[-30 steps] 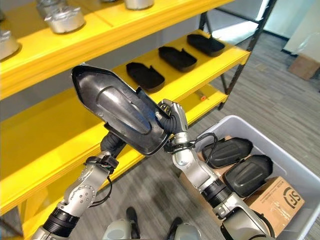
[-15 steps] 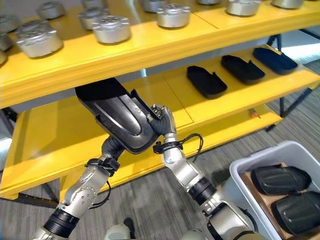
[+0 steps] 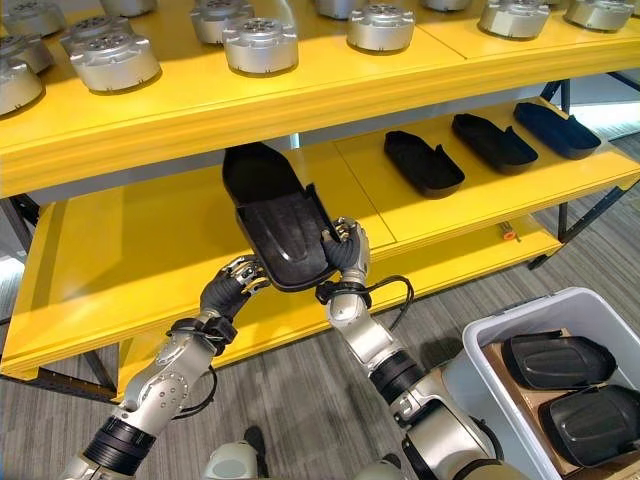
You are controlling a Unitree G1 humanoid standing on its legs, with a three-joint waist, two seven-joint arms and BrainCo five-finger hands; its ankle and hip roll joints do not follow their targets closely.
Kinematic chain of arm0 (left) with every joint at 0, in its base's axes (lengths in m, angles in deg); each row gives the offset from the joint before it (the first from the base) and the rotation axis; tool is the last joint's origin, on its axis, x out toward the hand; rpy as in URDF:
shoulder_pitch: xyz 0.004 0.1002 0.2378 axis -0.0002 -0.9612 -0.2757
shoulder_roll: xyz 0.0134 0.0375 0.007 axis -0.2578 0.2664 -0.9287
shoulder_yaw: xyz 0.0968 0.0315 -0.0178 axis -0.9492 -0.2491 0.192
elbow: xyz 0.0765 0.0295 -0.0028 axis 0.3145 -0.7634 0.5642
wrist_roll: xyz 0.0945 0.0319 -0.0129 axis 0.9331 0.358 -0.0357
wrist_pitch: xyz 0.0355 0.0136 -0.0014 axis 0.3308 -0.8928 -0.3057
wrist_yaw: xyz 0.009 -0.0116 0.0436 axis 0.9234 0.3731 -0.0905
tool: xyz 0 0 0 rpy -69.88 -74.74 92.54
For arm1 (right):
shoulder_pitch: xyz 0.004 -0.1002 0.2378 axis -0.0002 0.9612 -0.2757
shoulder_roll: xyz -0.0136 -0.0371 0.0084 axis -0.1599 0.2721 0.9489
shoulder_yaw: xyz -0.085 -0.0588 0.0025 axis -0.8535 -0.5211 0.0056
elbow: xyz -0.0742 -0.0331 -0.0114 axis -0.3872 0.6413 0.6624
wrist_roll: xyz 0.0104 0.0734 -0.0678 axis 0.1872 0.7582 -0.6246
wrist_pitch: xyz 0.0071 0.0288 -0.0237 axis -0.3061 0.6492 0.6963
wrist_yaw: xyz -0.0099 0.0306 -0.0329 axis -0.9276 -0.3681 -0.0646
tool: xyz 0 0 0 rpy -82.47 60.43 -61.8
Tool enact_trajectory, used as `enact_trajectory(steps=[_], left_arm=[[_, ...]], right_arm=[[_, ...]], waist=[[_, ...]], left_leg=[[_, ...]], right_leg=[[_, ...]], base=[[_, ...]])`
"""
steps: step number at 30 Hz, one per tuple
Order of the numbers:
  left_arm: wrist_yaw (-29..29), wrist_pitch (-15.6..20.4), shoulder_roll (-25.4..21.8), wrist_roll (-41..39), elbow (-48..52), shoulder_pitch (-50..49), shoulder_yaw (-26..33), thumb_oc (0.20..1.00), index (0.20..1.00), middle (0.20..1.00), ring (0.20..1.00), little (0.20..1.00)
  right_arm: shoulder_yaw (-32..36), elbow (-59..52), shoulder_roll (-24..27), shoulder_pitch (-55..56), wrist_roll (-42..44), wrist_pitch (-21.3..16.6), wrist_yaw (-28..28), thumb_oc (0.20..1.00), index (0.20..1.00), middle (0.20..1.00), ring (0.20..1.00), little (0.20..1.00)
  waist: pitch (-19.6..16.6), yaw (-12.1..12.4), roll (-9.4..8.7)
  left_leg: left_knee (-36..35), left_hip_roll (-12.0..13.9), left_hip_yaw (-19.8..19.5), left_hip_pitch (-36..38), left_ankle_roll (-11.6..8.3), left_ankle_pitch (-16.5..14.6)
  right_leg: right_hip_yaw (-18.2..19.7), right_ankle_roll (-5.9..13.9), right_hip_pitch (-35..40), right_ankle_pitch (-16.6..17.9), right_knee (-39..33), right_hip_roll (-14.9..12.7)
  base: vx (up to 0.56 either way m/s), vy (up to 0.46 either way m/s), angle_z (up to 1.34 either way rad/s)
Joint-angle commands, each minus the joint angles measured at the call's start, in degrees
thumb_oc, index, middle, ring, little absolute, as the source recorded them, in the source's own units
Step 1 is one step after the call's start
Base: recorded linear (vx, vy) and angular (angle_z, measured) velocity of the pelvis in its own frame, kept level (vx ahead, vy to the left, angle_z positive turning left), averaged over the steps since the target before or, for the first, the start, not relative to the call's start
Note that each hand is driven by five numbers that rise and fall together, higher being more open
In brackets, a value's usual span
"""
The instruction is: Move parts from the plastic box to the shelf.
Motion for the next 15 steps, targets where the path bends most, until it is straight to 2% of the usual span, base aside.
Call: enact_trajectory(steps=[1,3,4,8,10,11,15], left_arm=[[1.16,0.28,-0.01,2.44,5.25,3.31,-0.74,1.000,1.000,1.000,1.000,1.000],[1.28,0.26,-0.05,2.99,5.41,3.24,-0.72,1.000,1.000,1.000,1.000,1.000],[0.94,1.67,-0.21,3.15,5.29,3.63,-0.93,1.000,1.000,1.000,1.000,1.000],[1.68,2.85,-0.77,2.42,6.35,4.01,-1.38,1.000,1.000,1.000,1.000,1.000],[2.64,2.75,-1.14,2.45,6.91,3.86,-1.40,1.000,1.000,1.000,1.000,1.000],[4.83,3.13,-2.30,1.11,8.44,2.94,-1.48,1.000,1.000,1.000,1.000,1.000],[5.99,2.82,-3.32,-0.14,9.49,2.55,-1.52,1.000,1.000,1.000,1.000,1.000]], right_arm=[[5.35,-2.60,0.16,-3.24,0.85,-4.25,3.31,0.200,0.200,0.200,0.200,0.200],[5.94,-2.56,0.79,-3.51,1.75,-4.52,3.35,0.200,0.200,0.200,0.200,0.200],[6.51,-2.24,1.65,-4.49,1.60,-4.47,2.75,0.200,0.200,0.200,0.200,0.200],[7.40,-1.21,4.20,-7.90,0.46,-4.33,1.87,0.200,0.200,0.200,0.200,0.200],[7.81,-0.62,5.04,-8.97,0.22,-4.73,1.73,0.200,0.200,0.200,0.200,0.200],[8.83,0.70,7.57,-11.64,-1.94,-5.58,0.81,0.200,0.200,0.200,0.200,0.200],[9.31,1.87,10.24,-14.90,-3.38,-6.13,0.47,0.200,0.200,0.200,0.200,0.200]], waist=[[0.64,-0.60,0.96],[0.78,-0.85,0.93],[1.14,-0.80,0.98],[2.46,-0.54,1.49],[2.79,-0.35,1.73],[3.64,0.20,2.31],[4.68,0.66,3.03]], left_leg=[[-5.92,-3.35,-1.86,4.39,4.22,-2.10],[-5.22,-2.07,-0.76,3.82,3.31,-1.77],[-4.39,-0.81,-0.24,2.77,1.99,-1.03],[-2.68,1.52,-0.34,0.34,-0.33,0.22],[-2.43,2.02,-0.63,-0.14,-0.71,0.45],[-1.85,3.03,-1.10,-0.97,-1.27,0.65],[-1.67,3.63,-1.68,-1.66,-1.81,0.92]], right_leg=[[8.42,1.78,-4.72,-0.48,-1.07,3.17],[8.22,2.32,-3.23,-1.41,-2.76,4.31],[7.75,1.91,-2.21,-1.80,-3.95,5.15],[7.17,0.55,-1.83,-3.62,-3.65,6.36],[6.72,0.08,-1.83,-4.13,-3.36,6.51],[5.47,-0.96,-2.14,-5.22,-2.40,6.73],[4.45,-1.70,-3.25,-5.93,-1.05,6.75]], base=[[0.05,-0.248,0.27],[0.05,-0.300,0.40],[0.04,-0.256,0.54],[0.01,-0.155,0.08],[0.01,-0.083,-0.02],[0.01,-0.083,0.03],[0.00,-0.039,0.07]])
